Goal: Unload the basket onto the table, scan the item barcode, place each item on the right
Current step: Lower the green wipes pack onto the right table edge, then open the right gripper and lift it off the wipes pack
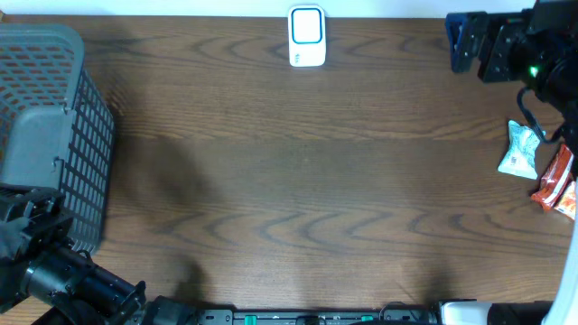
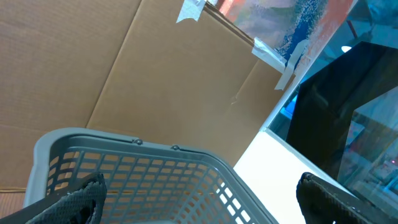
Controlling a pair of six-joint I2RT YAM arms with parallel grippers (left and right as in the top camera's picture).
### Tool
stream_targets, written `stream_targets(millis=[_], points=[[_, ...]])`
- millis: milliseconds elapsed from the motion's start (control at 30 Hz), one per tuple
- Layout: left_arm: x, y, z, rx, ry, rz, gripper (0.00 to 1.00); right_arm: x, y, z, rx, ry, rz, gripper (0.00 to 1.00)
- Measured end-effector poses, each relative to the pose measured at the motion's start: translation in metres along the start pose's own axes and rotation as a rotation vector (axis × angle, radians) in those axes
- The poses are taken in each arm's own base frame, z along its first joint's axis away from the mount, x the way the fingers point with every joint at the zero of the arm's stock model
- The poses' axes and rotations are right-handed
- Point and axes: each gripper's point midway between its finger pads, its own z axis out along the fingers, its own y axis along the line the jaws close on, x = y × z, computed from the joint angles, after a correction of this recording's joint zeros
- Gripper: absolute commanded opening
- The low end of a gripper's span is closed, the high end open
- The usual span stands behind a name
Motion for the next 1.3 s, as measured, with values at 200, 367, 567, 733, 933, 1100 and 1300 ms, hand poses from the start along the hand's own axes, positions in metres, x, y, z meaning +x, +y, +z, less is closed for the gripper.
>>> stream_targets(millis=[200,367,567,733,933,1100,1300], points=[[0.0,0.0,0.0,0.0,0.0,0.0,0.98,0.012,0.0,-0.004,0.003,0.046,0.006,0.99],[0.0,0.0,0.0,0.0,0.0,0.0,0.98,0.012,0.0,-0.008,0.004,0.038,0.005,0.99],[0.0,0.0,0.0,0.0,0.0,0.0,0.98,-0.006,0.004,-0.047,0.008,-0.084,-0.011,0.99],[0.0,0.0,0.0,0.0,0.0,0.0,0.98,-0.014,0.014,-0.119,0.006,-0.235,-0.067,0.99],[0.0,0.0,0.0,0.0,0.0,0.0,0.98,-0.009,0.024,-0.206,0.015,-0.414,-0.152,0.99],[0.0,0.0,0.0,0.0,0.0,0.0,0.98,0.001,0.027,-0.256,0.036,-0.523,-0.18,0.99],[0.0,0.0,0.0,0.0,0.0,0.0,0.98,0.005,0.029,-0.302,0.087,-0.69,-0.202,0.99]])
